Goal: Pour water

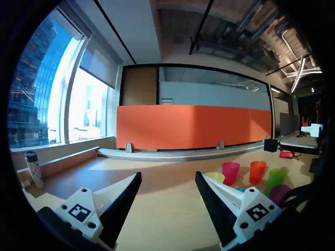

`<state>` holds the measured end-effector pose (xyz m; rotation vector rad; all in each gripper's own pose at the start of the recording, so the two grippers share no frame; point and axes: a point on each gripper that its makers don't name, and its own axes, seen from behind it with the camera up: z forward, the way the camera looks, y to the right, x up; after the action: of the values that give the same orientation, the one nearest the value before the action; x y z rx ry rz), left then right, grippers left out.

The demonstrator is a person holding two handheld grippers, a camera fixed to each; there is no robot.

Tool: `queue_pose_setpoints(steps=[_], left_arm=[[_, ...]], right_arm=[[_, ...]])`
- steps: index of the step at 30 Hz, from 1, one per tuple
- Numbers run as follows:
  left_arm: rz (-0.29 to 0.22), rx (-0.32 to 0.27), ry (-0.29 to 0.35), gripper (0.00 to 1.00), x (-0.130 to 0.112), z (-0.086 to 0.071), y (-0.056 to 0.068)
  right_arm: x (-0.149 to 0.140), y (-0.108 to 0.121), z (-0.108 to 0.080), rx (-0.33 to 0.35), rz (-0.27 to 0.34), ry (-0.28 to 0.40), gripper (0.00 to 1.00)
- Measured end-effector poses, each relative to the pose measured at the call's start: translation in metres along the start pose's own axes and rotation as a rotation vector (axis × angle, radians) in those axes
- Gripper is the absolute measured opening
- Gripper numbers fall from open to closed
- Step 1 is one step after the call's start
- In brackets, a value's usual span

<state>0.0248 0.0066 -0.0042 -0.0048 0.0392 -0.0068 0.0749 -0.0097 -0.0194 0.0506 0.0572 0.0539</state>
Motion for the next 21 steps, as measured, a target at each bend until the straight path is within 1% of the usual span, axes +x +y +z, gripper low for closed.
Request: queue_pose_setpoints(steps=[12, 21], left_arm=[[-0.012, 0.006, -0.005, 0.95, -0.01, 0.0, -0.007], [-0.014, 0.008, -0.023, 0.95, -0.019, 0.0, -0.009]], right_arm=[[0.002, 0.002, -0.003, -0.005, 0.006, -0.002, 0.99], [0.006, 0.0, -0.003, -0.004, 0.001, -0.002, 0.99]])
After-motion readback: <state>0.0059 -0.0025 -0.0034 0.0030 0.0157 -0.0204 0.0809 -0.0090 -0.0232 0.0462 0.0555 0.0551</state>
